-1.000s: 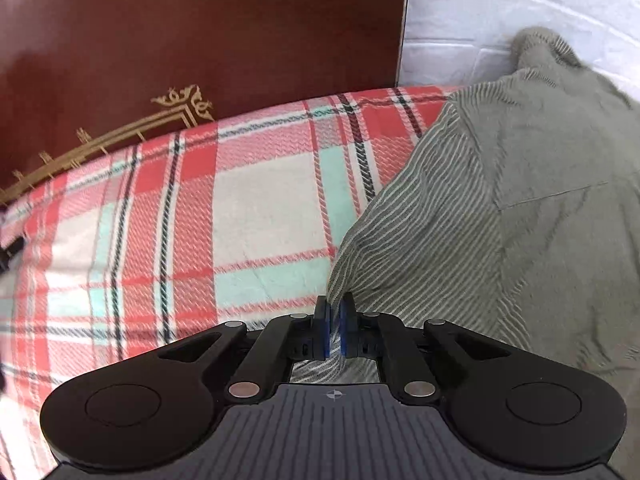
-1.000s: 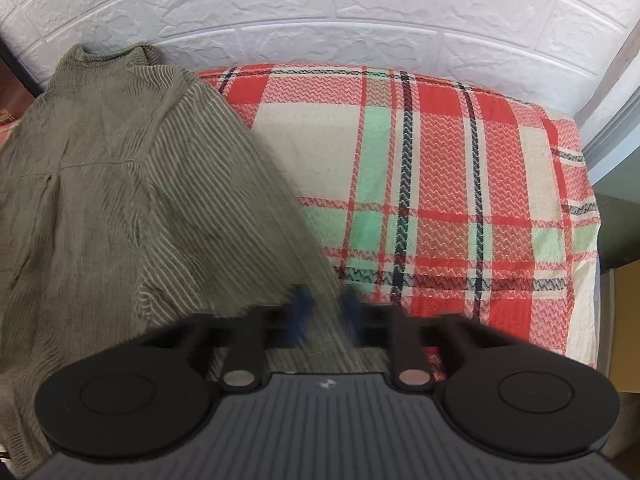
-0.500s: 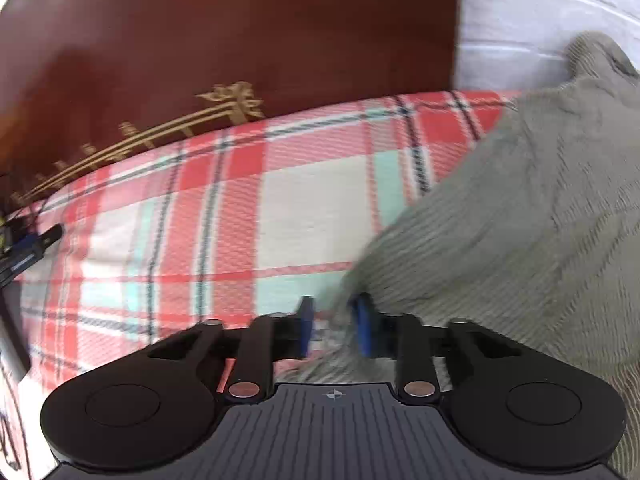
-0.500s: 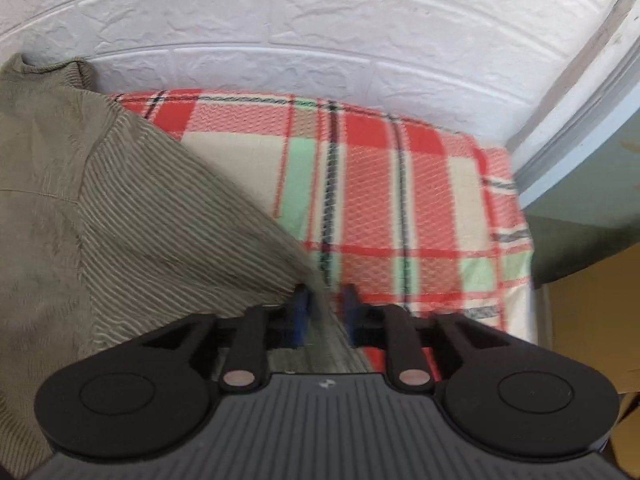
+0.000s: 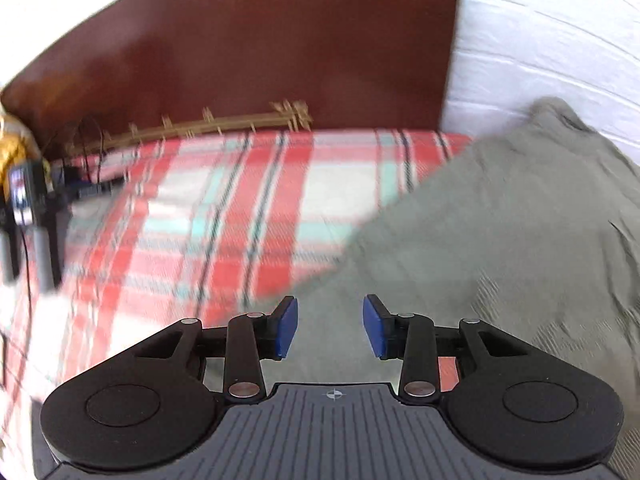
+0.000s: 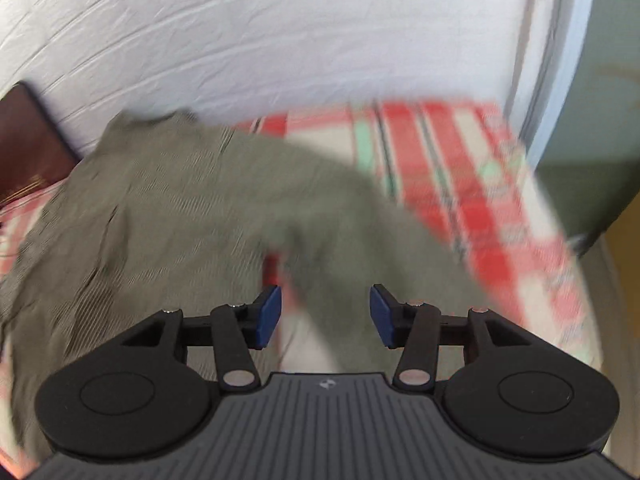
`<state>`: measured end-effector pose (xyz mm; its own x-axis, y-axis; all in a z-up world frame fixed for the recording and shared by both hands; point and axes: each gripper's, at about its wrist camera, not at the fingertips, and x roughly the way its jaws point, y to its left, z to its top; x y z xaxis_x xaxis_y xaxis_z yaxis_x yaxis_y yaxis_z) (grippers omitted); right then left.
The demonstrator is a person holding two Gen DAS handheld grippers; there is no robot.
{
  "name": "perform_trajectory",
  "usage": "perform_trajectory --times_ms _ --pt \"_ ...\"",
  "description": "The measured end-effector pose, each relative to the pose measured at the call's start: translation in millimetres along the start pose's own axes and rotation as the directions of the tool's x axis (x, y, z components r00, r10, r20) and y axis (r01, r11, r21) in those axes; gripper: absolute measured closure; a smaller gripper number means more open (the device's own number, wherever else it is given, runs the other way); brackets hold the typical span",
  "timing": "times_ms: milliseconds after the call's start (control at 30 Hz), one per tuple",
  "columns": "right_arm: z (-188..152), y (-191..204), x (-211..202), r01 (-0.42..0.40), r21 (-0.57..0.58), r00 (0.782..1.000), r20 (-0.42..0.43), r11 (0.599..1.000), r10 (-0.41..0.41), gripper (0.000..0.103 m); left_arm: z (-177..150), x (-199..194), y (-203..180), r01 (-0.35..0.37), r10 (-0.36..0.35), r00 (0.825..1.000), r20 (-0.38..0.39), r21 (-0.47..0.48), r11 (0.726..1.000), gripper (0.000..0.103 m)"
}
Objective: Fold clothes
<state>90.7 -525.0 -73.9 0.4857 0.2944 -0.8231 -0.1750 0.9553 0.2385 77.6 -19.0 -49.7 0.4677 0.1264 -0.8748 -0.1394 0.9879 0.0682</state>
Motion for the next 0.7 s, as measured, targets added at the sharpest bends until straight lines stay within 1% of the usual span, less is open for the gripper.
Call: perform_trajectory --times_ms 100,200,333,367,433,467,500,567,700 --pt "-33.3 -10.1 -3.5 -0.058 0.042 0.997 -0.040 0.997 0.059 0.049 -30.1 -11.8 -11.6 0.053 -0.053 0.998 -0.033 -0.024 0.998 0.050" --pt "-59.4 -18.8 -4.5 -0.103 0.077 0.992 -0.063 0.992 0.108 0.049 -59.4 -19.9 -23.9 0.095 -0.097 0.993 -0.071 -0.037 0.995 0.050" --pt "-78.1 -17.8 4.5 -0.165 0.086 0.979 -0.105 0.983 0.174 0.049 -90.0 -22.4 -34.5 0.153 -0.161 0.980 -0.114 -0.083 0.985 0.049" --pt "-81.0 -16.8 8.0 -0.170 0.082 0.977 -0.115 0.982 0.179 0.049 -94.8 -21.6 -36.9 0.166 -0.176 0.977 -0.121 -0.093 0.982 0.049" --pt "-84.1 -16.1 14.8 -0.176 0.093 0.975 -0.120 0.980 0.186 0.049 -102.9 -19.2 -43.5 0.189 -0.201 0.971 -0.129 -0.102 0.977 0.043" --pt "-85.3 -16.7 18.1 -0.180 0.113 0.974 -0.118 0.977 0.193 0.049 -106.9 -18.1 -46.8 0.201 -0.214 0.968 -0.134 -0.107 0.974 0.033" --pt "-85.3 -16.2 20.6 -0.185 0.126 0.973 -0.115 0.975 0.199 0.048 -109.7 -16.4 -50.3 0.213 -0.227 0.964 -0.137 -0.110 0.971 0.030" --pt "-85.1 -14.7 25.1 -0.194 0.147 0.971 -0.109 0.970 0.211 0.045 -111.8 -11.6 -57.0 0.234 -0.249 0.958 -0.141 -0.112 0.966 0.030" --pt "-84.4 -7.8 31.8 -0.198 0.141 0.970 -0.113 0.970 0.215 0.043 -111.5 0.4 -65.1 0.229 -0.244 0.959 -0.144 -0.113 0.967 0.030"
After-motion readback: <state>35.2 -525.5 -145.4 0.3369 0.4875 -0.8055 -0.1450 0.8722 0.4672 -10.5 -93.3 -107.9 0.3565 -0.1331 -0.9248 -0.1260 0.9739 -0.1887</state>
